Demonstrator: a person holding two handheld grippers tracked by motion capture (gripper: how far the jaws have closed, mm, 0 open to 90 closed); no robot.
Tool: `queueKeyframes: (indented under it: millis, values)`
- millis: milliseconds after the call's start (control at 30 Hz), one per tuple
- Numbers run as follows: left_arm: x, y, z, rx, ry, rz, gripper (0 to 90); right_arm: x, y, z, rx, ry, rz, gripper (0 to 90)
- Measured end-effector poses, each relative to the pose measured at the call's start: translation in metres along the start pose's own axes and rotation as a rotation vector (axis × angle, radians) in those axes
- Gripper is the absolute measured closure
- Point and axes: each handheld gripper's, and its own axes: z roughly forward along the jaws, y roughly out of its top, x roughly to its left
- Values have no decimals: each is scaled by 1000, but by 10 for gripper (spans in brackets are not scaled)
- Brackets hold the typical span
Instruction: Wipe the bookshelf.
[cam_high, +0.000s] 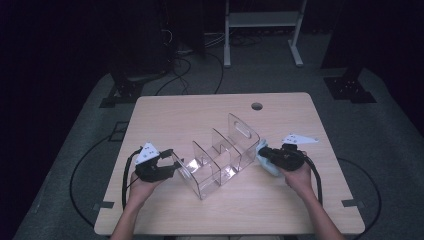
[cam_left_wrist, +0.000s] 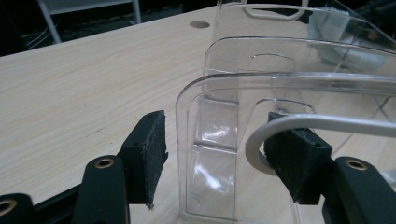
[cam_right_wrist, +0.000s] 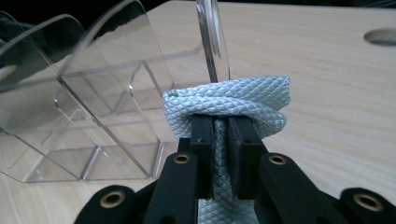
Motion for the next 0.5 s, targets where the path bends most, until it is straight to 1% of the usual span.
queueKeyframes:
  millis: [33, 67, 100, 167, 267, 333, 367, 400, 500]
  values:
    - [-2, 1, 1, -1, 10, 6, 445, -1, -2, 2, 7, -1, 2, 815]
    - [-3, 2, 2, 3, 26, 11, 459, 0, -1, 3, 12, -6, -4, 816]
    - [-3, 3, 3, 9, 29, 10, 461, 1, 1, 1, 9, -6, -8, 815]
    - [-2, 3, 5, 7, 23, 4, 463, 4, 8, -4, -21, -7, -19, 816]
    - [1, 4, 8, 0, 6, 4, 465, 6, 20, -11, -63, -13, -36, 815]
    - [2, 3, 9, -11, -3, 2, 465, 6, 22, -11, -62, -22, -43, 816]
    - [2, 3, 9, -18, -6, 3, 466, 5, 22, -10, -61, -25, -46, 816]
    - [2, 2, 9, -24, -7, 2, 467, 4, 20, -9, -62, -20, -36, 816]
    - [1, 1, 8, -27, -8, 2, 467, 0, 9, -1, -30, -23, -16, 816]
